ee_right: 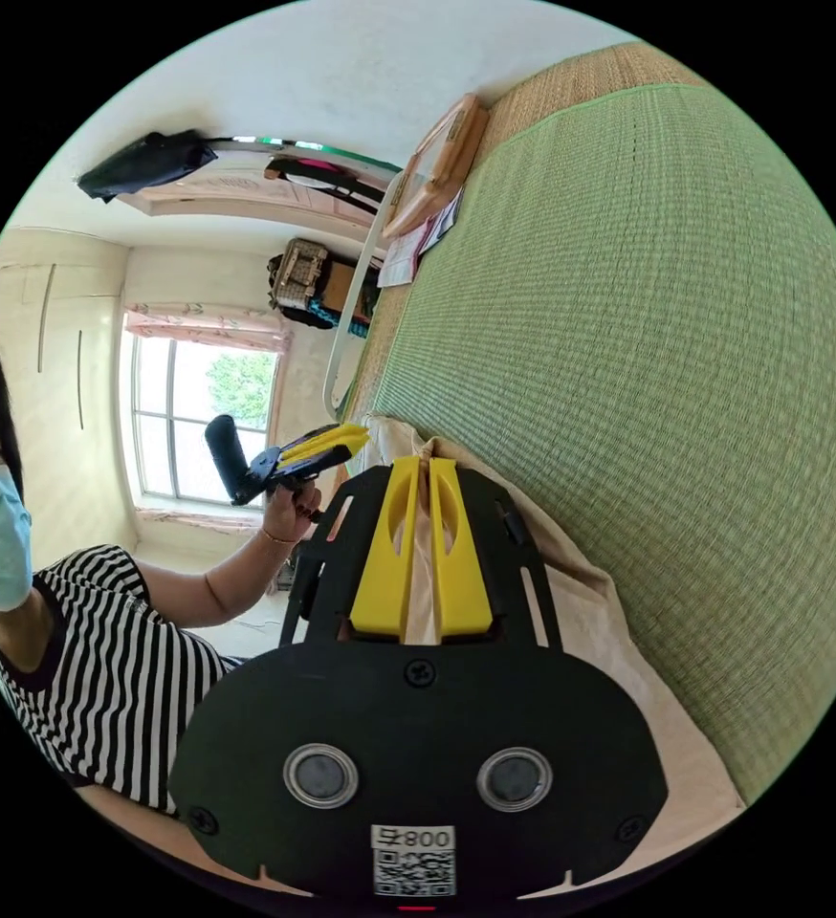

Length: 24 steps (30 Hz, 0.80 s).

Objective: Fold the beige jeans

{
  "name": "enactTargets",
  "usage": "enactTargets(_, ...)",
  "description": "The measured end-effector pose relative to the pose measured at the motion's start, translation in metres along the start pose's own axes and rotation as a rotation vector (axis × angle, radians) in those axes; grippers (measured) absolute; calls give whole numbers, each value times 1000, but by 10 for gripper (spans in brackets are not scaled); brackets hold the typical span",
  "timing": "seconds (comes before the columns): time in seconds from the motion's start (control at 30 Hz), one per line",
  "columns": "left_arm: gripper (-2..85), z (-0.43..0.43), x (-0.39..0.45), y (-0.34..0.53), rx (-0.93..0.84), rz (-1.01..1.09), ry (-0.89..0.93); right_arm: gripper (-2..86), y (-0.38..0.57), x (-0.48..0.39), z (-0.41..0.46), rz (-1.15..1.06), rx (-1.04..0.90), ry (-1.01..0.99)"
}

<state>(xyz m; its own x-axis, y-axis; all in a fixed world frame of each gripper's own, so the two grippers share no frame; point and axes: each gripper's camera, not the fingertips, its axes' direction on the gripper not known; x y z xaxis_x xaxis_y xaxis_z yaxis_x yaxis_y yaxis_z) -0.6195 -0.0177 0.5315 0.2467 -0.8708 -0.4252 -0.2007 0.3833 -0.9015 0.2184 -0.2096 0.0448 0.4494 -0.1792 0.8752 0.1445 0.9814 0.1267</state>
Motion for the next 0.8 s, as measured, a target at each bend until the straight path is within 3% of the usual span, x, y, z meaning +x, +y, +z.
enactTargets(0.13, 76, -4, -75, 31, 2, -279, 63, 16, 4, -1, -4, 23, 44, -9)
enactTargets(0.3, 44, 7, -110, 50, -38, -309, 185, 16, 7, -3, -12, 36, 83, -6)
enactTargets(0.5, 11, -9, -135, 63, -9, -293, 141, 15, 11, -3, -18, 55, 129, -10)
enactTargets(0.63, 36, -21, -158, 74, 75, -310, 175, 15, 16, 4, -20, 84, 140, -36)
enactTargets(0.8, 96, -2, -183, 82, -3, -340, 275, 15, 19, 9, -21, 104, 146, -49)
